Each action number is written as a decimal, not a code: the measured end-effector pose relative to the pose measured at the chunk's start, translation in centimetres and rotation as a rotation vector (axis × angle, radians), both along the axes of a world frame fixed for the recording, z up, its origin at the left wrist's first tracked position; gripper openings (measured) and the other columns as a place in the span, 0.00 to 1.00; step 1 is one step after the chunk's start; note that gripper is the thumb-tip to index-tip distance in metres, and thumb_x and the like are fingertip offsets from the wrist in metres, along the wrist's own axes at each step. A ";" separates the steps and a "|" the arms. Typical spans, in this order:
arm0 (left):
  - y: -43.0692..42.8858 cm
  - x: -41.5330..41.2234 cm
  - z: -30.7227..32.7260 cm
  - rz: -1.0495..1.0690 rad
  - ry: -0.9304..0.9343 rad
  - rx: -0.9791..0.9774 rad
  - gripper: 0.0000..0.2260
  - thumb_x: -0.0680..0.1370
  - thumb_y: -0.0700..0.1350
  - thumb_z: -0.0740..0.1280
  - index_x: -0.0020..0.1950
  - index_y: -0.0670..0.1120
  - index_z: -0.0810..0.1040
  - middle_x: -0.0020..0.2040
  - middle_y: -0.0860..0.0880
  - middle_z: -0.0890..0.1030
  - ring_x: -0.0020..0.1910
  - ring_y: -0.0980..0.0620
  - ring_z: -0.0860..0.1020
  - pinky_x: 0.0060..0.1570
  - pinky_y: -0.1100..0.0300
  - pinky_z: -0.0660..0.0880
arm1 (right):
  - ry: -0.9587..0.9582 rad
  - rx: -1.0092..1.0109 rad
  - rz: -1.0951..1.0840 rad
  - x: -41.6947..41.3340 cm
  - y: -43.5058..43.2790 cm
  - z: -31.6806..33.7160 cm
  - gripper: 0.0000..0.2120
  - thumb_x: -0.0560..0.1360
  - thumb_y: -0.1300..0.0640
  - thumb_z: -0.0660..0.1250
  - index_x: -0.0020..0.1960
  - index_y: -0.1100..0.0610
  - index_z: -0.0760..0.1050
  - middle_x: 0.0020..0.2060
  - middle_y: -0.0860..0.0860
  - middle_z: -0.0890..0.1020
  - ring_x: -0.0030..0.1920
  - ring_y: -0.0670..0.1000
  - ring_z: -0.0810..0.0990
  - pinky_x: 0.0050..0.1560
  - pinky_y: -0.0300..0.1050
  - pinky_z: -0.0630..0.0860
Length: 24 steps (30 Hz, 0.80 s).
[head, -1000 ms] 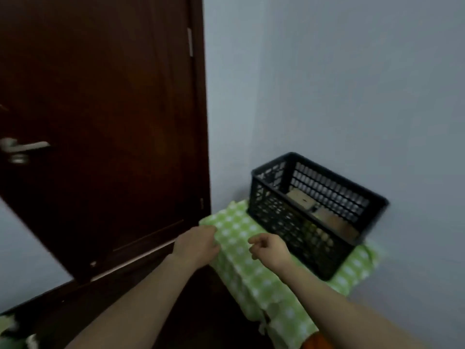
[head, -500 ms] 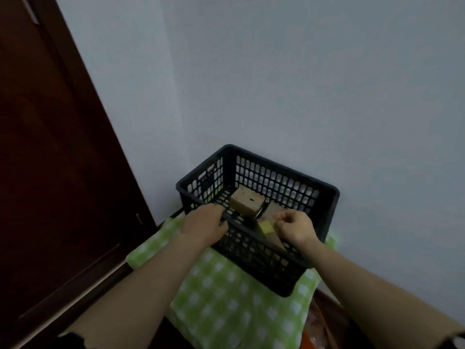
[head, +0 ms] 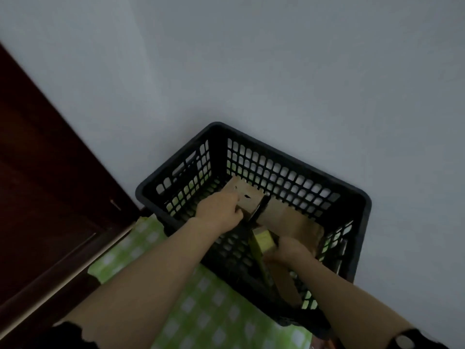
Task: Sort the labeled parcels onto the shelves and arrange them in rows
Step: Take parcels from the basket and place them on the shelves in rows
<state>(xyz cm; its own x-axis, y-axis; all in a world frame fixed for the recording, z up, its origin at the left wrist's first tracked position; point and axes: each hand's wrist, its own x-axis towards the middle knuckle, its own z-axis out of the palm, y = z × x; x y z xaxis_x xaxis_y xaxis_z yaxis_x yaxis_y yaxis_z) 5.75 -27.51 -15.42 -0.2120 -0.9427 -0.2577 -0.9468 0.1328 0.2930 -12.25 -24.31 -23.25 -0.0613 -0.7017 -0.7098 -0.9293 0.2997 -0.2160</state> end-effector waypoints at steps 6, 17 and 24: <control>1.5 -0.5 -0.1 0.178 0.079 0.027 0.14 0.79 0.49 0.62 0.64 0.49 0.75 0.58 0.50 0.78 0.56 0.52 0.76 0.51 0.55 0.76 | 0.050 0.055 0.129 -0.2 0.3 -2.1 0.17 0.74 0.50 0.68 0.59 0.57 0.74 0.49 0.51 0.76 0.55 0.53 0.77 0.51 0.45 0.74; 10.6 0.1 11.7 0.779 0.500 -0.137 0.10 0.78 0.41 0.63 0.58 0.47 0.79 0.57 0.46 0.80 0.59 0.46 0.77 0.60 0.56 0.73 | -0.400 -0.518 0.148 1.0 0.0 17.6 0.23 0.71 0.45 0.69 0.62 0.55 0.72 0.48 0.48 0.74 0.47 0.48 0.73 0.46 0.42 0.71; 20.0 4.2 18.5 1.157 0.952 -0.248 0.21 0.76 0.44 0.68 0.68 0.41 0.70 0.62 0.44 0.77 0.54 0.47 0.78 0.49 0.55 0.76 | -1.117 -0.309 0.090 7.7 7.0 25.8 0.06 0.74 0.62 0.65 0.45 0.62 0.81 0.36 0.52 0.83 0.37 0.49 0.80 0.34 0.40 0.77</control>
<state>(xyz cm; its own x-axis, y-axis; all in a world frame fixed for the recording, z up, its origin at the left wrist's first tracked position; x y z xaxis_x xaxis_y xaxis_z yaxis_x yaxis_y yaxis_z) 9.93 -7.47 3.13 0.6614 -0.6996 -0.2703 -0.0381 -0.3913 0.9195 -4.58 -17.28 2.52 0.5497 -0.8244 -0.1353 -0.1901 0.0343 -0.9812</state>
